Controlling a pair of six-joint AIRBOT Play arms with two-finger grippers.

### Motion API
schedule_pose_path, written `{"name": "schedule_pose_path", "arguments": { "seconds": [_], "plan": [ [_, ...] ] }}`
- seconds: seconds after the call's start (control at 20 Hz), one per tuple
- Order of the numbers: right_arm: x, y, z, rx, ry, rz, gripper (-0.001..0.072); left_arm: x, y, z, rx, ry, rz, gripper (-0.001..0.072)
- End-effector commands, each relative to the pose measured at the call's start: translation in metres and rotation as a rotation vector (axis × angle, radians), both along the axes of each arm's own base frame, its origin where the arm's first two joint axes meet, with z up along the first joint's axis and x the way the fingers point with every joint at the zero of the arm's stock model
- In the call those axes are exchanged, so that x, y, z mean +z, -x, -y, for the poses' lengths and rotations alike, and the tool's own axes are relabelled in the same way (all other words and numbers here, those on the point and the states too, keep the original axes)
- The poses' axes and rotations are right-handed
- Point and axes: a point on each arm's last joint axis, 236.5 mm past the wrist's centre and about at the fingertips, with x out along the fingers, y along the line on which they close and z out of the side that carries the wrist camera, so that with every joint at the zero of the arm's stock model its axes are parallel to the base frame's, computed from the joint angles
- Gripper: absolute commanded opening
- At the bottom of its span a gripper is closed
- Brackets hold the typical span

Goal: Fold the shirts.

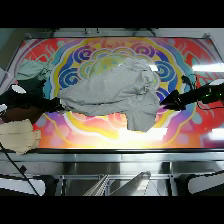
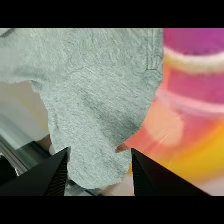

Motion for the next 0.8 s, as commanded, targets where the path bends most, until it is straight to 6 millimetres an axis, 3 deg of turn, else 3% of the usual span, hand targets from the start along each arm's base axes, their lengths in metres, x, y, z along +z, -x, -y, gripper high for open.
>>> {"name": "schedule_pose_path", "arguments": {
  "seconds": [0.0,0.2,0.35,0.4,0.45,0.5,0.55,0.65,0.75],
  "plan": [
    [-0.023,0.002,-0.003,-0.045,0.037,-0.015,0.0435,0.002,0.010,0.006,-0.044,0.017,-0.024,0.0033],
    [-0.043,-0.002,-0.015,-0.086,0.090,-0.037,0.0435,0.002,0.012,0.008,-0.050,0.024,-0.034,0.0032],
    [-0.057,0.006,-0.034,-0.070,0.082,-0.106,0.0434,0.002,0.013,0.008,-0.050,0.025,-0.036,0.0033],
    [-0.061,0.009,-0.042,-0.055,0.074,-0.118,0.0367,0.003,0.013,0.008,-0.049,0.027,-0.039,0.0033],
    [-0.062,0.009,-0.050,-0.047,0.064,-0.123,0.0223,0.003,0.014,0.009,-0.050,0.028,-0.041,0.0033],
    [-0.059,0.007,-0.058,-0.042,0.042,-0.110,0.0195,0.003,0.014,0.009,-0.051,0.029,-0.042,0.0033],
    [-0.051,0.002,-0.064,-0.043,0.005,-0.081,0.0040,0.004,0.014,0.009,-0.051,0.031,-0.043,0.0032],
    [-0.020,-0.018,-0.070,-0.075,-0.072,0.010,0.0018,0.019,0.010,0.016,-0.065,0.069,-0.040,0.0030],
    [0.030,-0.037,-0.063,-0.087,-0.100,0.145,0.0018,0.060,-0.005,0.031,-0.089,0.158,0.006,0.0030]
  ]
}}
